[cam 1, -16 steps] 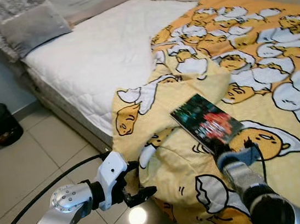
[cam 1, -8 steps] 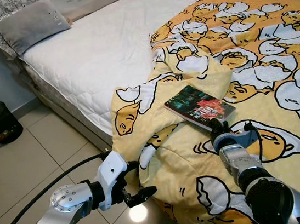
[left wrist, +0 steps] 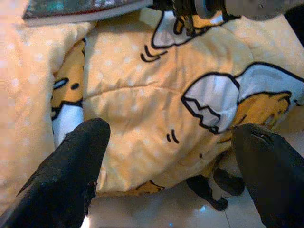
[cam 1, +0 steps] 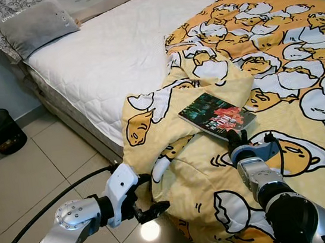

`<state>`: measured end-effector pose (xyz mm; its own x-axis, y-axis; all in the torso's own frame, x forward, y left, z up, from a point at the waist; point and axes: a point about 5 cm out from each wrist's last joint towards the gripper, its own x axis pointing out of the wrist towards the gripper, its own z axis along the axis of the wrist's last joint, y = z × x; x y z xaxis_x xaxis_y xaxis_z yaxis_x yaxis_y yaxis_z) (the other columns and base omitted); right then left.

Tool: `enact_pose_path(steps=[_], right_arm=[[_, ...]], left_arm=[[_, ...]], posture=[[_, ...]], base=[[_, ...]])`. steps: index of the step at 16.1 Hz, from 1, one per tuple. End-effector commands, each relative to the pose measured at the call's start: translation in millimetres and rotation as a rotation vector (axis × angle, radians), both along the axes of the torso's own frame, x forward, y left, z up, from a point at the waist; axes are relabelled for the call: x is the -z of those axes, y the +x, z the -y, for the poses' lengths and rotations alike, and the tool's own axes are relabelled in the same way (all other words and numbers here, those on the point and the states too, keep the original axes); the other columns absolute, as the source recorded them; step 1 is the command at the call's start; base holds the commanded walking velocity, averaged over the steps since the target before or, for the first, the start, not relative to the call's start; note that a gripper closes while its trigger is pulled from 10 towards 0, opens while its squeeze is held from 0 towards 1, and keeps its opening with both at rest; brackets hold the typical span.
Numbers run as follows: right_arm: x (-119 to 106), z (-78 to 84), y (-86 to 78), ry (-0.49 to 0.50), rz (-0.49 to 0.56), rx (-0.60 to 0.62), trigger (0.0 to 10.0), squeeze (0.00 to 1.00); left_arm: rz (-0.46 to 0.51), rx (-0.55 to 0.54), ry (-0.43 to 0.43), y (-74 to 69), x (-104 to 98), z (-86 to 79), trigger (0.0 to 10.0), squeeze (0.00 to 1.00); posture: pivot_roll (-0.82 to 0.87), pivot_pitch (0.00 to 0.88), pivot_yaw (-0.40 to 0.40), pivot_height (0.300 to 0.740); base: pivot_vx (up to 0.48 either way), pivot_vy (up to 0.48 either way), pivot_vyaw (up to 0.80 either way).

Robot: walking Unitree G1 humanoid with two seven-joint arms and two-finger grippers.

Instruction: Clean up the room

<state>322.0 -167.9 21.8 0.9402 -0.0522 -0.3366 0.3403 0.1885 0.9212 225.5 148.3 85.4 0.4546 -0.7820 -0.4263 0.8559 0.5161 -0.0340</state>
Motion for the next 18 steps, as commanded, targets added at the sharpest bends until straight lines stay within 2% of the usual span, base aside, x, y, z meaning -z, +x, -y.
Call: enact_pose_path(steps=[1,3,5,6,7,8,9,10,11,12,13,16,18], right_arm=[[-1.0,3.1,-0.1,-0.031,0.018,-0.004,0.0,0.00],[5.3,8.4,-7.5,-0.045,0.019,-0.026,0.0,0.00],[36.0,20.3,-41.9,-0.093,-0.079,-0.081,0.0,0.00],[50.4,26.9,-60.1,-0.085,-0.142,-0.066,0.0,0.00],[59.7,30.6,-73.7,-0.084,-0.180,-0.050,0.0,0.00],[63.1,31.1,-78.9,-0.085,-0.191,-0.048,0.0,0.00],[64.5,30.2,-80.4,-0.093,-0.202,-0.055,4.5,0.00],[66.2,28.2,-82.0,-0.106,-0.223,-0.072,9.6,0.00],[65.6,27.0,-81.3,-0.103,-0.216,-0.072,10.0,0.39],[63.5,24.8,-79.1,-0.086,-0.194,-0.067,10.0,1.00],[61.3,22.3,-75.7,-0.073,-0.186,-0.066,10.0,1.00],[67.8,22.6,-78.9,-0.121,-0.313,-0.049,10.0,1.00],[66.3,19.0,-75.7,-0.123,-0.314,-0.067,10.0,1.00]], left_arm=[[0.016,-0.012,0.012,3.0,-1.1,-2.2,10.0,1.00],[0.026,-0.033,0.000,5.1,-0.6,-1.8,10.0,1.00],[0.031,-0.060,-0.013,7.2,0.7,-3.1,10.0,1.00],[0.031,-0.059,-0.012,8.2,1.5,-2.9,10.0,1.00],[0.033,-0.054,-0.013,9.4,1.9,-2.1,10.0,1.00],[0.034,-0.049,-0.014,10.3,2.0,-1.6,10.0,1.00],[0.034,-0.043,-0.013,10.7,2.3,-1.0,10.0,1.00],[0.034,-0.034,-0.012,11.2,3.0,0.1,10.0,1.00],[0.034,-0.030,-0.010,11.5,3.2,1.0,10.0,1.00],[0.035,-0.022,-0.009,11.8,3.3,2.3,10.0,1.00],[0.035,-0.016,-0.009,11.4,3.2,2.4,10.0,1.00],[0.030,-0.009,-0.004,8.6,4.1,1.2,10.0,1.00],[0.029,-0.006,-0.002,8.2,4.1,1.2,10.0,1.00]], posture=[[0.14,0.000,0.060,0.740],[0.13,0.000,0.043,0.740],[0.10,0.000,0.041,0.740],[0.09,0.000,0.046,0.740],[0.09,0.000,0.052,0.740],[0.08,0.000,0.060,0.740],[0.07,0.000,0.063,0.740],[0.07,0.000,0.066,0.740],[0.07,0.000,0.066,0.740],[0.08,0.000,0.066,0.740],[0.08,0.000,0.065,0.740],[0.09,0.000,0.067,0.740],[0.09,0.000,0.068,0.740]], base=[[0.000,0.000,0.00],[0.000,0.000,0.00],[0.000,0.000,0.00],[0.000,0.000,0.00],[0.000,0.000,0.00],[0.000,0.000,0.00],[0.000,0.000,0.00],[0.000,0.000,0.00],[0.000,0.000,0.00],[0.000,0.000,0.00],[0.000,0.000,0.00],[0.000,0.000,0.00],[0.000,0.000,0.00]])
